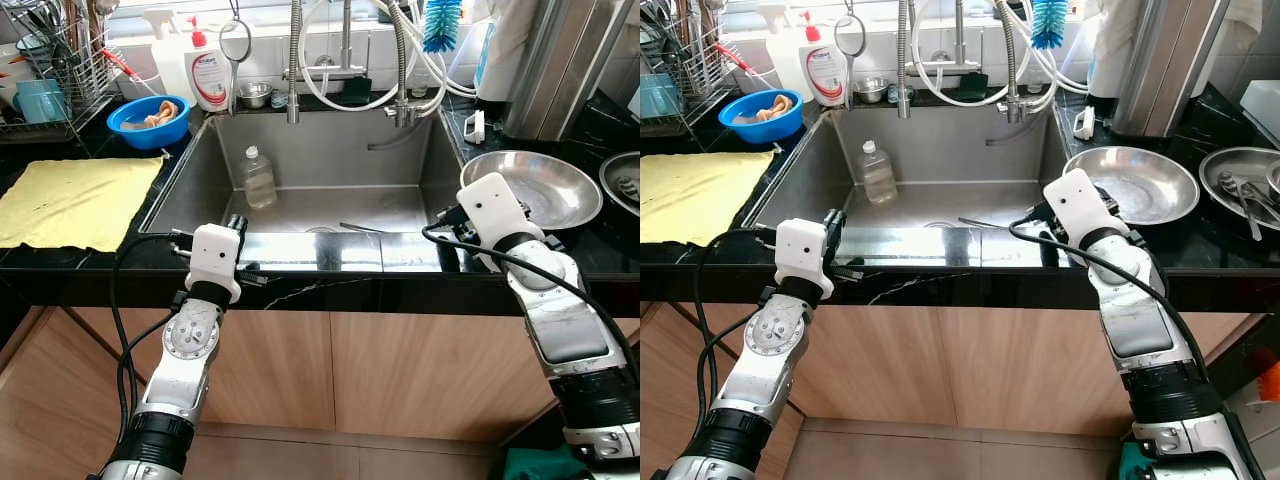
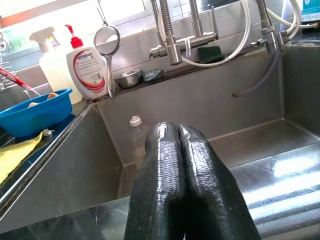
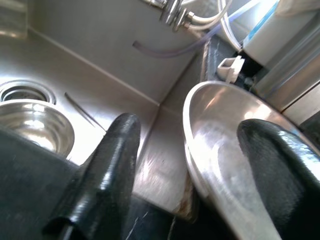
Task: Kitchen organization
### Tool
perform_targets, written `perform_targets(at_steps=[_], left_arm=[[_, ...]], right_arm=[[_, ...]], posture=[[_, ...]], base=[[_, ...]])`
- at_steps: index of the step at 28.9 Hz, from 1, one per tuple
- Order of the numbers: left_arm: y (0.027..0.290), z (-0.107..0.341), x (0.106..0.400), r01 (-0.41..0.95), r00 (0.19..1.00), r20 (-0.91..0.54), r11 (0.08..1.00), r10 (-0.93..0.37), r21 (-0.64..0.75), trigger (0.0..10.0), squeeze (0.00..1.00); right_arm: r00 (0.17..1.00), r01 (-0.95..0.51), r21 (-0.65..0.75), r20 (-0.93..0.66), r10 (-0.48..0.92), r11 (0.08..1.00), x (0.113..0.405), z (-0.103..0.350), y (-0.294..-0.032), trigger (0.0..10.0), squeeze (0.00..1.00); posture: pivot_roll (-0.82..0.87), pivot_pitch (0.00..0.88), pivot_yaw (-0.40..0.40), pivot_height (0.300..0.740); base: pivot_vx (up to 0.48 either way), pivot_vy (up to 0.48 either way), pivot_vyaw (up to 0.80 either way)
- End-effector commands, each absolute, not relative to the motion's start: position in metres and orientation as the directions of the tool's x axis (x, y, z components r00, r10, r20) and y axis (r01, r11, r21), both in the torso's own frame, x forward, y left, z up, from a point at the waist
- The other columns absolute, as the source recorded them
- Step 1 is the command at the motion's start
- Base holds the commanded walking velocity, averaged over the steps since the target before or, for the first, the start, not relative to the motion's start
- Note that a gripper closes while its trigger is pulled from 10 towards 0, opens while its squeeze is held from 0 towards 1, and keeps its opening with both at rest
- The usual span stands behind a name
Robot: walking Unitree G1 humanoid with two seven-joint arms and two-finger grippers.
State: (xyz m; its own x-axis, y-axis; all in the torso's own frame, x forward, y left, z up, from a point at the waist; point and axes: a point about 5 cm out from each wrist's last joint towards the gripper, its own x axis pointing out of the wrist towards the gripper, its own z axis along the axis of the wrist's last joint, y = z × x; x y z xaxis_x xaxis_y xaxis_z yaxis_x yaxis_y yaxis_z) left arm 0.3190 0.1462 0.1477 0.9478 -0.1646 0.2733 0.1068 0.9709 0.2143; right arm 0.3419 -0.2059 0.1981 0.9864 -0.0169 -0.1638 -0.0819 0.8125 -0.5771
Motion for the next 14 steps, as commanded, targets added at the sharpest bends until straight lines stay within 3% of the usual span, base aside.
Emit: perform_targets(at_steps=[1,3,5,14], left_arm=[[0.148,0.147,0.32,0.106,0.95,0.265,0.97,-0.164,0.22,10.0,0.0],[0.147,0.147,0.32,0.108,0.95,0.264,0.97,-0.166,0.22,10.0,0.0],[0.148,0.148,0.32,0.11,0.95,0.264,0.969,-0.168,0.221,10.0,0.0],[0.15,0.149,0.32,0.104,0.95,0.264,0.968,-0.164,0.226,10.0,0.0]], right_arm=[[0.993,-0.056,-0.577,-0.119,-0.016,0.815,0.343,0.209,-0.204,10.0,1.0],[0.993,-0.055,-0.579,-0.119,-0.017,0.814,0.343,0.209,-0.204,10.0,1.0],[0.992,-0.051,-0.582,-0.124,-0.027,0.812,0.344,0.207,-0.207,10.0,0.0],[0.986,-0.039,-0.598,-0.155,-0.068,0.8,0.353,0.202,-0.218,10.0,0.0]], posture=[[-0.26,0.0,0.068,0.731],[-0.26,0.0,0.071,0.731],[-0.25,0.0,0.072,0.731],[-0.25,0.0,0.072,0.731]], base=[[0.0,0.0,0.0],[0.0,0.0,0.0],[0.0,0.0,0.0],[0.0,0.0,0.0]])
